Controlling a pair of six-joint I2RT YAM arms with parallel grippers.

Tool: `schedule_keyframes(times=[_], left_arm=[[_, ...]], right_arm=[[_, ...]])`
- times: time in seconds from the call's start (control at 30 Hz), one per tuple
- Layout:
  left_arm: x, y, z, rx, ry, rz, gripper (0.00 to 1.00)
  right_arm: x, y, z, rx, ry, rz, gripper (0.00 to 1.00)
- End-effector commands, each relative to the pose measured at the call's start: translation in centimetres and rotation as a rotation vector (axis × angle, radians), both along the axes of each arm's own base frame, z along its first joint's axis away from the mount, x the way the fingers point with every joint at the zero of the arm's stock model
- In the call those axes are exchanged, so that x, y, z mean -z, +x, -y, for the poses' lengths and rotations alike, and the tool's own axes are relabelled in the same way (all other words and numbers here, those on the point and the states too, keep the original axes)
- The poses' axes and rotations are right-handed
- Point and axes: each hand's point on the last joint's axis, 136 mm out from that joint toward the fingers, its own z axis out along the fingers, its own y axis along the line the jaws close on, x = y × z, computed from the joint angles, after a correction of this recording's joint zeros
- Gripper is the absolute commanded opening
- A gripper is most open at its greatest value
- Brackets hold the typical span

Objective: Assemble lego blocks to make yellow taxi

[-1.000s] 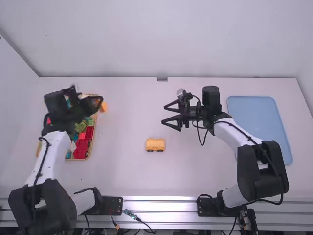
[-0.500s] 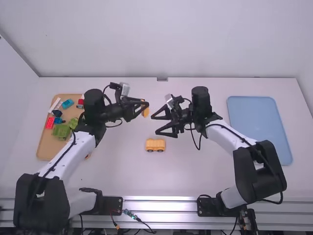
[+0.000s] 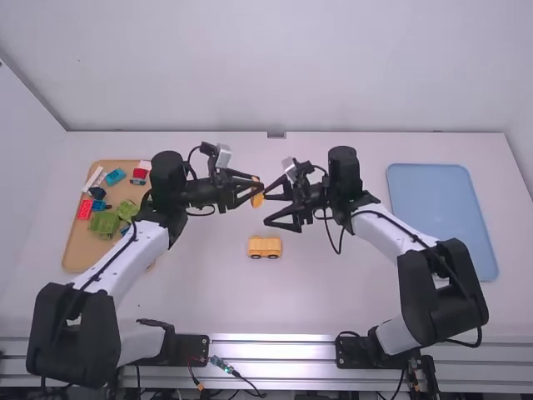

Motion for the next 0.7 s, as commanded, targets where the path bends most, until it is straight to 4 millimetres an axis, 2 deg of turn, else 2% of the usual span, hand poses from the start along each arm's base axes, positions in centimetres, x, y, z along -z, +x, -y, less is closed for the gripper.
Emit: schedule_keyframes(times=[0.0,0.07,0.17,0.3,0.33,0.37,0.47,0.53,0.67], left_arm=[[0.4,-0.9,0.7,0.055,-0.002,-0.008,0.01],[0.6,-1.0,0.8,0.056,-0.001,-0.015,0.02],[0.7,-1.3,1.2,0.071,-0.002,-0.006,0.01],[0.4,-2.1,2.2,0.102,-0.017,0.018,0.01],[0.4,-2.1,2.2,0.102,-0.017,0.018,0.01],[0.4,-2.0,2.1,0.099,-0.022,0.017,0.02],[0.5,-2.1,2.1,0.097,-0.021,0.019,0.02],[0.5,-2.0,2.0,0.092,-0.019,0.015,0.01],[0.6,-1.8,1.7,0.085,-0.019,0.015,0.02]], right_arm=[[-1.6,0.6,-0.3,0.033,0.006,0.061,0.98],[-1.7,0.4,-0.3,0.023,0.012,0.067,0.97],[-1.9,0.4,-0.3,0.019,0.019,0.081,0.84],[-2.0,0.0,-0.7,0.003,0.025,0.093,0.62],[-2.0,0.0,-0.7,0.003,0.025,0.093,0.62],[-2.0,-0.1,-0.8,-0.002,0.025,0.093,0.56],[-2.0,-0.2,-0.8,-0.007,0.027,0.093,0.5],[-2.2,-0.6,-0.6,-0.031,0.038,0.097,0.52],[-2.2,-0.1,-0.1,-0.017,0.039,0.096,0.57]])
